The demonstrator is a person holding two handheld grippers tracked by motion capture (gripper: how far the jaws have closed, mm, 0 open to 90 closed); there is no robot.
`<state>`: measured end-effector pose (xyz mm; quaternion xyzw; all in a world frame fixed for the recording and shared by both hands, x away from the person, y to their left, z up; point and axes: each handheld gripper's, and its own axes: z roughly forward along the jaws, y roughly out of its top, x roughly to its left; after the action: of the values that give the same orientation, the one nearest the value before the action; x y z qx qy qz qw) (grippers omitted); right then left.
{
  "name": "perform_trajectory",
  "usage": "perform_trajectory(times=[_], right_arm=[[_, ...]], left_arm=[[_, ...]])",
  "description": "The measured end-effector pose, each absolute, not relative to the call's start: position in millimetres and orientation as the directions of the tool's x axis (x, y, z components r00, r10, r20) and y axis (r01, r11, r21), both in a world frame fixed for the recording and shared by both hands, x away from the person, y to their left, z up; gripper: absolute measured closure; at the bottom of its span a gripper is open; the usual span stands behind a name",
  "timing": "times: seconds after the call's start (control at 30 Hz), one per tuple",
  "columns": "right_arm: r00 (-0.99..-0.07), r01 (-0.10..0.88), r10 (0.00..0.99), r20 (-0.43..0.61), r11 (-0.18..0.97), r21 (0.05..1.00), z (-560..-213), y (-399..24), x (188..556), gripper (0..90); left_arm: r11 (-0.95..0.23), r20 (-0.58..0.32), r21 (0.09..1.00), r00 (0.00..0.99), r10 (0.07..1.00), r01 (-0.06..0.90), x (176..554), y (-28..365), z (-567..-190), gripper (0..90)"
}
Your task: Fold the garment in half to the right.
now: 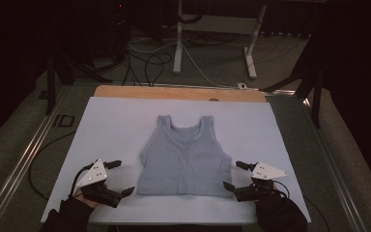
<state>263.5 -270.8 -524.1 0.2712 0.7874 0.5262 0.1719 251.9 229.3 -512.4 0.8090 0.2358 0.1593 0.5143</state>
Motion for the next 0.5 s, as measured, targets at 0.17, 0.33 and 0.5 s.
perform_trajectory(times=[0.17,0.33,0.5], right_arm=[[-0.791,0.247,0.612,0.011,0.303,0.920,-525.1,-270.0,264.3,9.0],[-0.798,0.241,0.602,-0.016,0.343,0.908,-525.4,-269.0,264.5,9.1],[-0.799,0.236,0.601,-0.028,0.356,0.904,-524.7,-268.5,264.2,9.1]], left_arm=[[-0.360,0.013,0.907,0.839,0.544,0.220,252.6,228.9,-514.2,0.5],[-0.360,0.012,0.906,0.838,0.545,0.221,252.9,229.3,-515.0,0.5],[-0.358,0.014,0.909,0.841,0.541,0.215,252.4,229.2,-514.1,0.4]])
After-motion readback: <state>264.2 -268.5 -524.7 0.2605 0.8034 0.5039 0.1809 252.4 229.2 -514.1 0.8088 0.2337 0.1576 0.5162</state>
